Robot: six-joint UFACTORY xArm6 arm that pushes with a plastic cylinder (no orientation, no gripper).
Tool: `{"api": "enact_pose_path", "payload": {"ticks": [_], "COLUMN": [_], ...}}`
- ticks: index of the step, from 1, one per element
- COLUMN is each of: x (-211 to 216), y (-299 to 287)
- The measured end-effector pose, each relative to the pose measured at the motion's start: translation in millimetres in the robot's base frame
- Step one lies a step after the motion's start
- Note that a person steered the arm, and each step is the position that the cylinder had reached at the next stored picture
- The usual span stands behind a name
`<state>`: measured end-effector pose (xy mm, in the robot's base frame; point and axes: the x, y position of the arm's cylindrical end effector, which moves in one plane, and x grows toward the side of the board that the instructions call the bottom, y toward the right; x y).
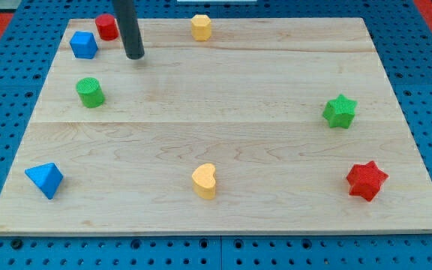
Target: Move the green circle closer to the blue cube
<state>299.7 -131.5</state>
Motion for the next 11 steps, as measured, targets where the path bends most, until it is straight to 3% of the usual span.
{"api": "enact_pose_path", "payload": {"ticks": [3, 4, 6, 7, 10, 11], "x": [34, 74, 104, 119, 98, 71], "y": [22, 22, -54, -57, -79, -88]}}
